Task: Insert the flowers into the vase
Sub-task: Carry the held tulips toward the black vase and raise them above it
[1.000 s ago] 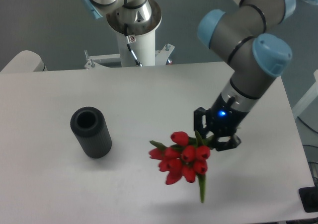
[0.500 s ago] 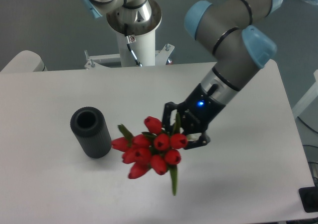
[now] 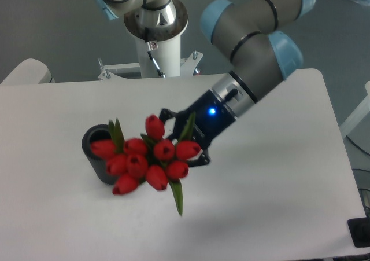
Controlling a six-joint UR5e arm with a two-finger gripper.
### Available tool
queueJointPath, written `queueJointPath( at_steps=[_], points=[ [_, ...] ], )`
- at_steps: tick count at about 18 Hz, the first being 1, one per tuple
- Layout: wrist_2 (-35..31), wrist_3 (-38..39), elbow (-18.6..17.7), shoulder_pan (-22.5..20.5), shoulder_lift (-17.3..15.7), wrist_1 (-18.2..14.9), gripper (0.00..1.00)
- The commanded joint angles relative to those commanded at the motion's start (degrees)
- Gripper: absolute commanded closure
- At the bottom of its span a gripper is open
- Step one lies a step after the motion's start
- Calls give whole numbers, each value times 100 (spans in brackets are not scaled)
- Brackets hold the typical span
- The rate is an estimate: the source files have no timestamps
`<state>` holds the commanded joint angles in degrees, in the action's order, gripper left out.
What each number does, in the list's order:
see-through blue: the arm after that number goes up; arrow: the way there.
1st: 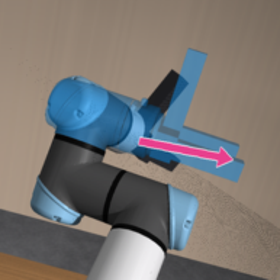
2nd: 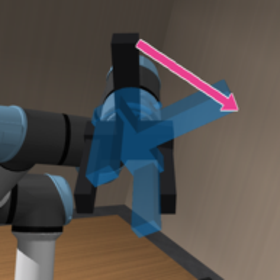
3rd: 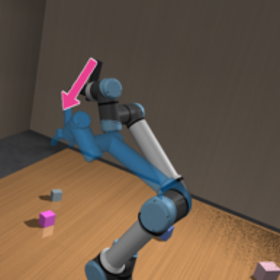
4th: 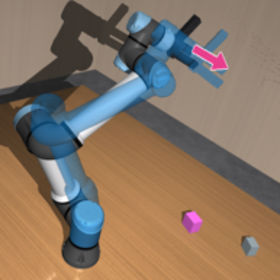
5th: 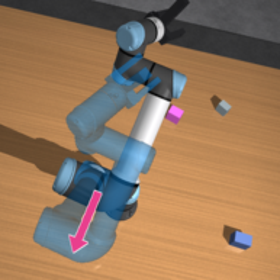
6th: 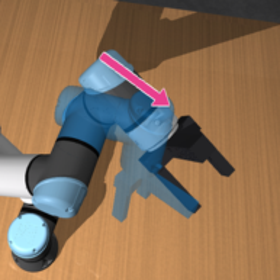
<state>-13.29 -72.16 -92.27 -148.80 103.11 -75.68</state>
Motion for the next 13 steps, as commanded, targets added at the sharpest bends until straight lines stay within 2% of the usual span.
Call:
queueJointPath(
  at_steps=[4,6,13],
  points=[
    [493,0,-659,-18,-413,245,95],
    [511,0,-932,-9,-555,377,95],
    [740,0,-1408,166,-862,483,94]
  ],
)
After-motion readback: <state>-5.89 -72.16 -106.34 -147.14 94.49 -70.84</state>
